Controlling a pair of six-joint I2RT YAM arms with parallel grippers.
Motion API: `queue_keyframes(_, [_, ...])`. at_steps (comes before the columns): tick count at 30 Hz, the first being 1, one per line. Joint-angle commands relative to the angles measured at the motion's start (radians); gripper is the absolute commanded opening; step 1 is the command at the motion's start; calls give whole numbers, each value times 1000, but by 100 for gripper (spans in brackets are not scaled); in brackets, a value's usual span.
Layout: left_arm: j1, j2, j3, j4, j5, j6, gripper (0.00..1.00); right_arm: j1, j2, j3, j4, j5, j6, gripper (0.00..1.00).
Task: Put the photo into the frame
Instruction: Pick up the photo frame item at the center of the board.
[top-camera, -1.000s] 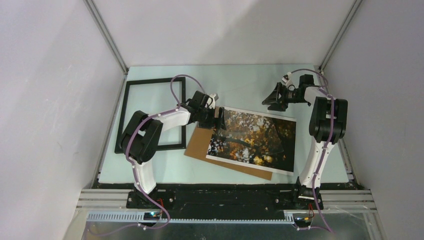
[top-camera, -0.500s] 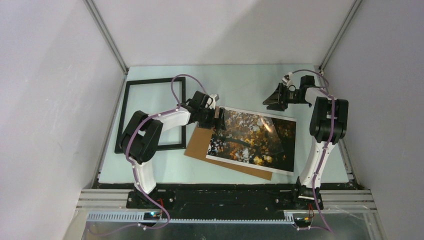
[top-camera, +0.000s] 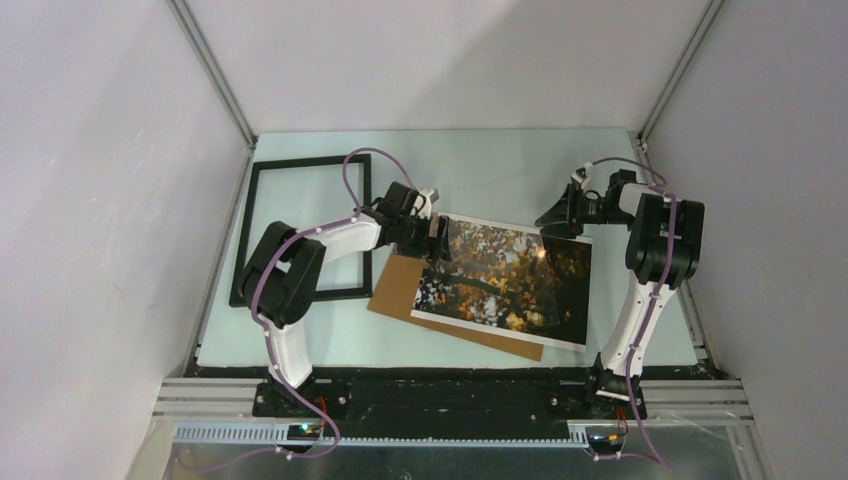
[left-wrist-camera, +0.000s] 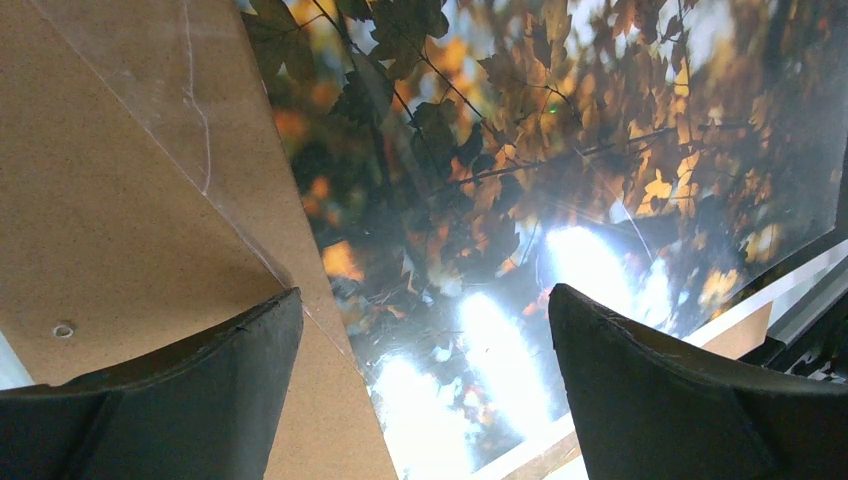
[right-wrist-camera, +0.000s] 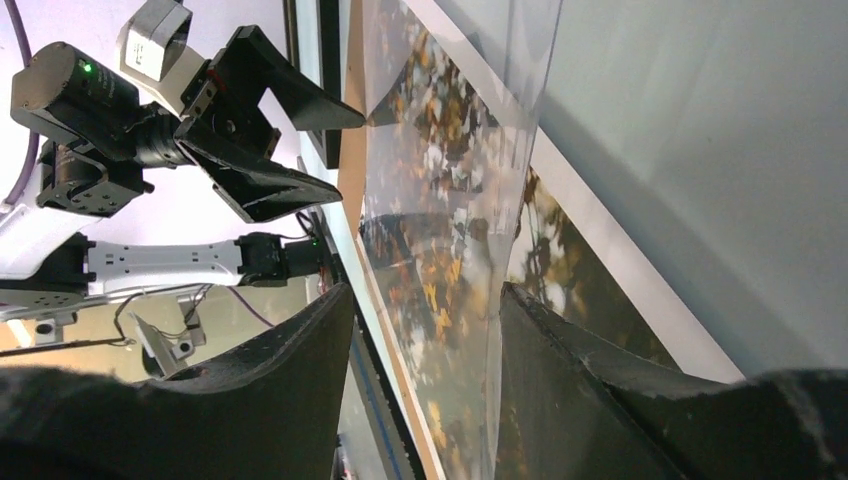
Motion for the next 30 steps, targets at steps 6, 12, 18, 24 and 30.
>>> queue_keyframes(6, [-35,8,13,82,64,52,98,29,87,-15,-227,-135,-163,60])
queue_keyframes(12, [-39,6,-3,111,107,57,98,21,111,-23,-266,-122,-203,63])
queue_keyframes(18, [-44,-2,-20,138,132,60,98,11,83,-63,-203,-74,-128,65])
queue_keyframes(24, [-51,-13,-29,140,123,71,98,10,50,-84,-127,-21,-49,67])
queue_keyframes(30, [-54,-37,-48,139,90,92,98,-6,44,-84,-118,-22,-36,67])
